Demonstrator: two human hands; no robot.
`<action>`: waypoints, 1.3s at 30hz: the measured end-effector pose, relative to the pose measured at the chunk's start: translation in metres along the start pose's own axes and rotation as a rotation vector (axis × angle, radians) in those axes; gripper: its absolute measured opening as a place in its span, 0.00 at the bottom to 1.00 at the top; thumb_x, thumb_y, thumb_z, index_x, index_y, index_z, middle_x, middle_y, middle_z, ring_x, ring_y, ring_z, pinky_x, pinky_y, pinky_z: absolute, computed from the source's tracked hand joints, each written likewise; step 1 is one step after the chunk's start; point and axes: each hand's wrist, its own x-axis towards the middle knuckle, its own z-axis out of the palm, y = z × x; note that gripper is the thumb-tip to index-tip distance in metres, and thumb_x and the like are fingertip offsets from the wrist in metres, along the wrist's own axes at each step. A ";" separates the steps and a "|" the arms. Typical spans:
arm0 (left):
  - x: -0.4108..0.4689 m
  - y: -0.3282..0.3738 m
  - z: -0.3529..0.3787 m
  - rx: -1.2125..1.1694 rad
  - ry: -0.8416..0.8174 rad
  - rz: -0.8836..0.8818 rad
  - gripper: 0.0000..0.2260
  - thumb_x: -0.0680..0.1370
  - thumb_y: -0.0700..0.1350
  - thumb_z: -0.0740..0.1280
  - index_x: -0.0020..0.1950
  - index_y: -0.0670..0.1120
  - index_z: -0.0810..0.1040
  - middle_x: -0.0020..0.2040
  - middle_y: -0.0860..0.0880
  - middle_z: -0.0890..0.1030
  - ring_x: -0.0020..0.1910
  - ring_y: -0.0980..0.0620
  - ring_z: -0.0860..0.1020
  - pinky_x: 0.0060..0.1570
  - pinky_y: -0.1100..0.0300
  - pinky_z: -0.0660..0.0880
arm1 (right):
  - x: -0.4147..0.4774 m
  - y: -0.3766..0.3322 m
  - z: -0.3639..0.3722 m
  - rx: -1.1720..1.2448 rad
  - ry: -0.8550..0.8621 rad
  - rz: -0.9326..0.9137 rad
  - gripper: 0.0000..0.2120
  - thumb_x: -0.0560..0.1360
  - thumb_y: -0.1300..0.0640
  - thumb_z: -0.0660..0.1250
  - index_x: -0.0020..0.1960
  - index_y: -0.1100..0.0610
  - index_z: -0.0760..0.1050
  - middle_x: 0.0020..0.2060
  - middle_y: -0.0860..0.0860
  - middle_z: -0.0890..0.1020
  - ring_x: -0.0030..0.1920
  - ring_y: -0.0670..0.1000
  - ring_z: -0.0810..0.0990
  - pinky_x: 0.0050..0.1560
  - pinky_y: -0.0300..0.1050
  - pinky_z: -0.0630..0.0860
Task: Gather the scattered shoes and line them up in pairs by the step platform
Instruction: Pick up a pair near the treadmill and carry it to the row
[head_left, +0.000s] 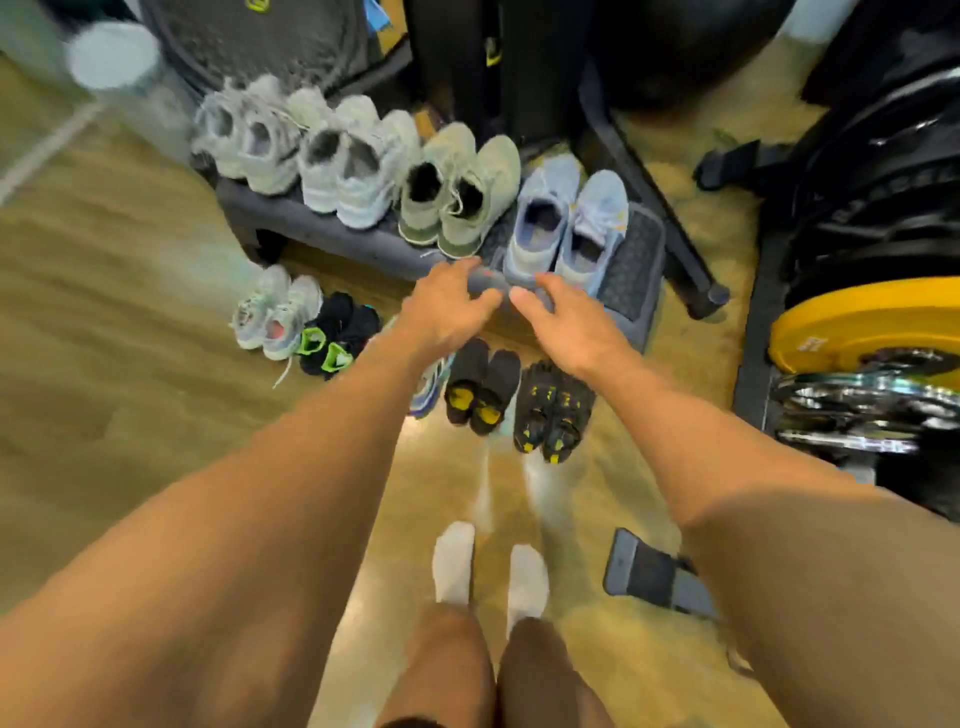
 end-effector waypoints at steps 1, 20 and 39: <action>-0.017 0.009 -0.029 -0.023 0.056 -0.002 0.27 0.78 0.55 0.62 0.76 0.48 0.64 0.73 0.43 0.68 0.71 0.43 0.66 0.68 0.51 0.64 | -0.009 -0.027 -0.018 -0.006 0.020 -0.055 0.31 0.78 0.35 0.54 0.75 0.51 0.61 0.73 0.53 0.66 0.72 0.54 0.65 0.67 0.49 0.63; -0.373 -0.127 -0.393 0.311 0.710 -0.317 0.28 0.76 0.63 0.56 0.74 0.54 0.66 0.74 0.43 0.64 0.72 0.41 0.64 0.69 0.39 0.60 | -0.184 -0.470 0.031 -0.529 0.049 -1.064 0.32 0.78 0.36 0.55 0.75 0.53 0.60 0.73 0.53 0.66 0.71 0.56 0.66 0.66 0.55 0.66; -0.661 -0.452 -0.515 0.248 0.934 -1.016 0.26 0.76 0.62 0.59 0.73 0.55 0.66 0.74 0.45 0.65 0.73 0.43 0.62 0.70 0.43 0.59 | -0.333 -0.799 0.402 -0.654 -0.220 -1.740 0.29 0.77 0.35 0.52 0.70 0.52 0.68 0.71 0.56 0.68 0.70 0.58 0.66 0.66 0.58 0.67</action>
